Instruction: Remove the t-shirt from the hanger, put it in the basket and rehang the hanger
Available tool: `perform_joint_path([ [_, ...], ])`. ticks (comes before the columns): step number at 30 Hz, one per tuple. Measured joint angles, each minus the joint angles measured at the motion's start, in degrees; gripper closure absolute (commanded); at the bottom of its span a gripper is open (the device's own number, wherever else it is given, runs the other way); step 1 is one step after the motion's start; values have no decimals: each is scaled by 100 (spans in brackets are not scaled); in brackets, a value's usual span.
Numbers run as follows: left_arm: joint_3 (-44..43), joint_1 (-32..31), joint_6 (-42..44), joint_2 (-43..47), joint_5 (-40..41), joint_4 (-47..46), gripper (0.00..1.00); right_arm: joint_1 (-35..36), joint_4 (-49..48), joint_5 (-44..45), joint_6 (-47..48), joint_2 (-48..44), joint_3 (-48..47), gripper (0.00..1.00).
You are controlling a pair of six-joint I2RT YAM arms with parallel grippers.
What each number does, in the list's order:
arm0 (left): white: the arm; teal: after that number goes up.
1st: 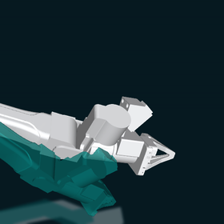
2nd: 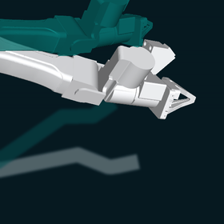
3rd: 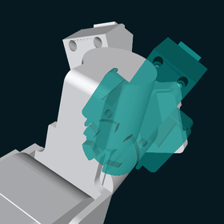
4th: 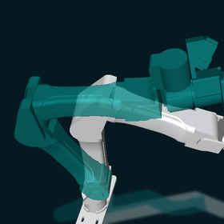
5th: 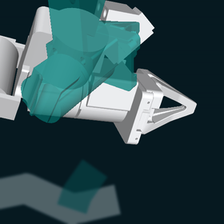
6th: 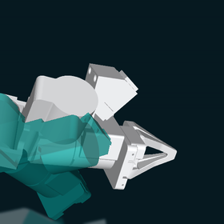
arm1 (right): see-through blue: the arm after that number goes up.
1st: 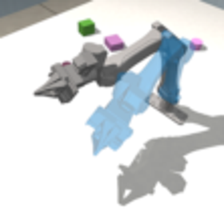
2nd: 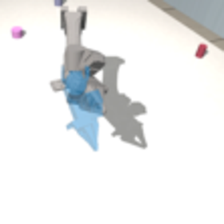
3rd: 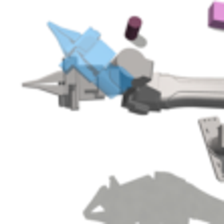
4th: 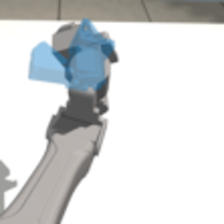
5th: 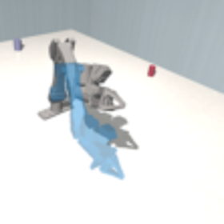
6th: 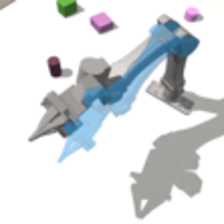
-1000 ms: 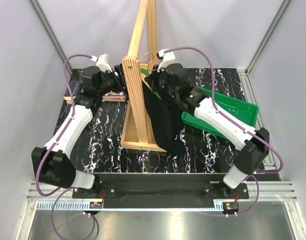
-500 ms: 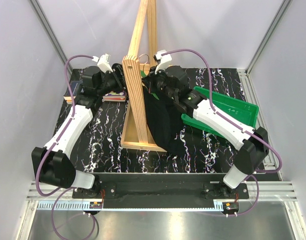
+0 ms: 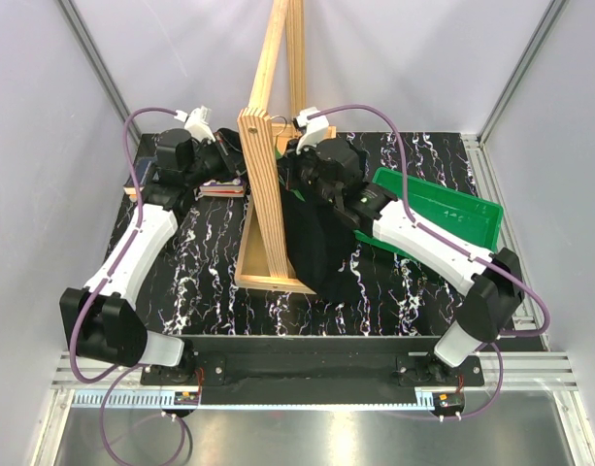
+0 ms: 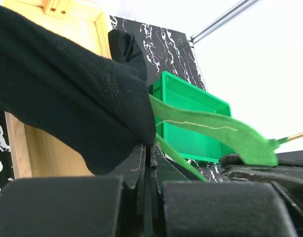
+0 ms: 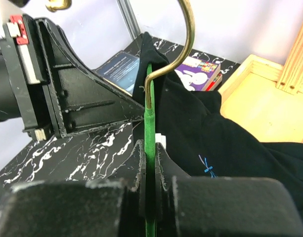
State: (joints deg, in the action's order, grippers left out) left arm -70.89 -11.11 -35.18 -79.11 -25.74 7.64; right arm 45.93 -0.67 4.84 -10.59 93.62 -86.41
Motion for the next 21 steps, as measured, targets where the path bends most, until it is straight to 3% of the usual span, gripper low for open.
perform_joint_path([
  [6, 13, -35, 245, 186, -63, -175, 100, 28, 153, 398, -122, -20, -103, 100],
  [15, 227, -426, 835, 780, -107, -977, 100, 105, 844, 704, -286, 326, -1377, 100],
  [21, 286, -555, 933, 826, -214, -1099, 100, 94, 599, 282, -356, 240, -1047, 100],
])
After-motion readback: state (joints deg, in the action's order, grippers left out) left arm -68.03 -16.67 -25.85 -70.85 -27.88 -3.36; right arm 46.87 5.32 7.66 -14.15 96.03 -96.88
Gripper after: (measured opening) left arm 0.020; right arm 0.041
